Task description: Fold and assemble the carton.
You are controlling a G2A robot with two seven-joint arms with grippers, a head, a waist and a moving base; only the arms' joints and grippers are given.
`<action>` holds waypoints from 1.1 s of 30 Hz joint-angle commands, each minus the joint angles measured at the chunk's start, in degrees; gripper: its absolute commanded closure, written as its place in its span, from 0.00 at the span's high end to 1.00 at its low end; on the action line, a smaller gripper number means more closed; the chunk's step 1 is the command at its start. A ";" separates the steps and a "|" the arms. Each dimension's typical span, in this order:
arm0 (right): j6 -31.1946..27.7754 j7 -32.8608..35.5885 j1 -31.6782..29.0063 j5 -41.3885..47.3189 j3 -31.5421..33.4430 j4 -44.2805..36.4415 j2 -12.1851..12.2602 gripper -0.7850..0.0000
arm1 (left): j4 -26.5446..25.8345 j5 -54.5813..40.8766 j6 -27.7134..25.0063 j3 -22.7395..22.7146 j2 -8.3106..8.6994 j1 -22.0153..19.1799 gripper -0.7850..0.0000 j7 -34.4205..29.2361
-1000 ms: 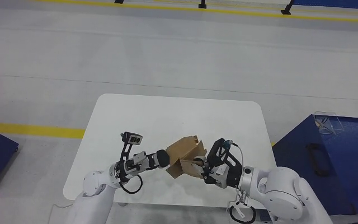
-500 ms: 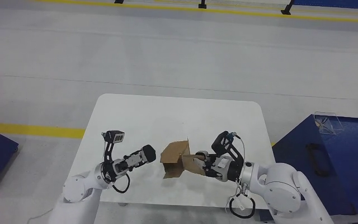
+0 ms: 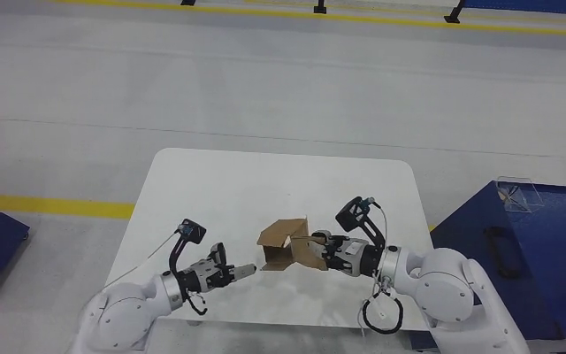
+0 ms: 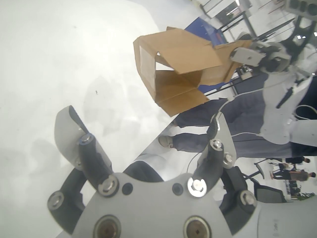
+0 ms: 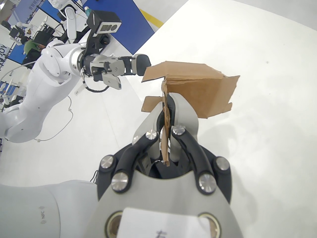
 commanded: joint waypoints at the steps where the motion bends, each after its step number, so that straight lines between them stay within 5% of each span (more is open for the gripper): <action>1: 0.19 0.18 0.27 -0.02 -0.64 0.10 0.00 0.00 | -0.16 1.95 1.77 1.73 -0.11 0.13 1.00 2.31; 12: 0.01 0.04 0.82 -0.07 -2.97 0.08 0.08 0.00 | 3.47 3.34 10.78 9.68 -0.63 -4.59 0.94 4.31; 18: -0.33 -0.26 0.63 -0.37 -3.98 0.02 0.15 0.00 | 5.48 3.06 14.07 12.37 -0.87 -6.82 0.67 5.61; 20: -0.36 -0.43 0.58 -0.40 -4.13 0.02 0.19 0.00 | 6.18 3.07 14.70 13.12 -0.89 -7.31 0.47 5.62; 24: -0.51 -0.56 0.47 -0.41 -4.29 0.14 0.28 0.00 | 6.92 3.23 15.27 14.22 -0.89 -7.96 0.25 6.17; 26: -0.61 -0.58 0.42 -0.47 -4.38 0.19 0.33 0.00 | 7.14 2.60 15.33 14.44 -0.89 -7.99 0.00 6.75; 31: -0.39 -0.88 0.41 -0.72 -4.89 0.58 0.38 0.00 | 7.08 1.77 15.32 14.44 -0.68 -7.87 0.00 6.74; 32: -0.30 -0.93 0.44 -0.81 -5.01 0.68 0.39 0.39 | 7.07 1.69 15.39 14.34 -0.62 -7.84 0.00 6.64; 33: -0.24 -1.00 0.48 -0.91 -5.11 0.74 0.40 0.92 | 7.07 1.68 15.57 14.29 -0.56 -7.80 0.00 6.50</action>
